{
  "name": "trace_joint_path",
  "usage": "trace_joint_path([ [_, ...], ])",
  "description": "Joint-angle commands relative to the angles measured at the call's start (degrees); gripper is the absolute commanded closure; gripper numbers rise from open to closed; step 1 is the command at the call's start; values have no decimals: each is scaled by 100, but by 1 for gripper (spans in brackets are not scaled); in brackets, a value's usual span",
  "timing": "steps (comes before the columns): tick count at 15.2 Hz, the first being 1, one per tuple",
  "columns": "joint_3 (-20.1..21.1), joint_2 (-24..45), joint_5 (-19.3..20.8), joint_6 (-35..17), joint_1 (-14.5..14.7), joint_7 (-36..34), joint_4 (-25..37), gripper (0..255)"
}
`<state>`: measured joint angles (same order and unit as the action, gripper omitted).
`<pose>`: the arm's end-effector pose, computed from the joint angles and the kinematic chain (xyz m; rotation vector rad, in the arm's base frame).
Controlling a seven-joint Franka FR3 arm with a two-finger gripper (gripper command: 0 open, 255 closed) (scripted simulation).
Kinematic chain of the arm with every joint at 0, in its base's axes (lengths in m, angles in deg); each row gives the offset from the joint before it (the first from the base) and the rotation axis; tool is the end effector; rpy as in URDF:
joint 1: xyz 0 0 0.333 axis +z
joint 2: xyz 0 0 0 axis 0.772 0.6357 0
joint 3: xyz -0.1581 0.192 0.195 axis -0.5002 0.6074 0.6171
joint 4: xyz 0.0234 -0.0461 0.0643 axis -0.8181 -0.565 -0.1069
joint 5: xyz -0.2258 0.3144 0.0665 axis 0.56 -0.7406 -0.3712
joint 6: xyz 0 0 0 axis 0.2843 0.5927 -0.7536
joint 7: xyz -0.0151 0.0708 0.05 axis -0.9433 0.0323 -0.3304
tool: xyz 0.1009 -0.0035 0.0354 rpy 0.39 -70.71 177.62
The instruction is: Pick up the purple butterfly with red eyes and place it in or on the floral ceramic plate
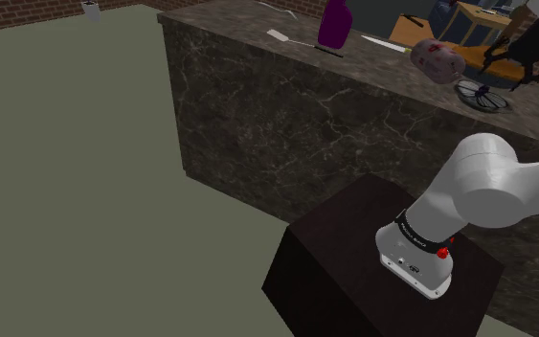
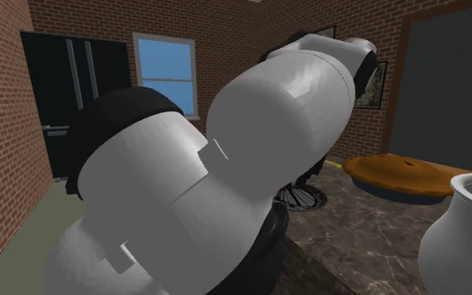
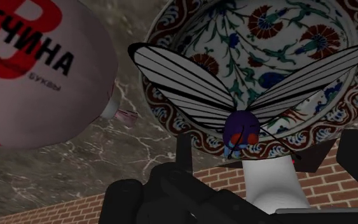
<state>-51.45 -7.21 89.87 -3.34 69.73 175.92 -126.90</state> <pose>0.1226 -0.4191 0.5615 -2.0028 -2.0981 -0.4486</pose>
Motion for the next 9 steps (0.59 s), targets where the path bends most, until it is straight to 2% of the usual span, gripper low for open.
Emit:
trace_joint_path([
  [1, -25, 199, -70, 255, 192, 97, 507, 0],
  [2, -38, 290, -101, 371, 278, 138, 735, 0],
  [9, -38, 290, -101, 371, 278, 138, 735, 0],
])
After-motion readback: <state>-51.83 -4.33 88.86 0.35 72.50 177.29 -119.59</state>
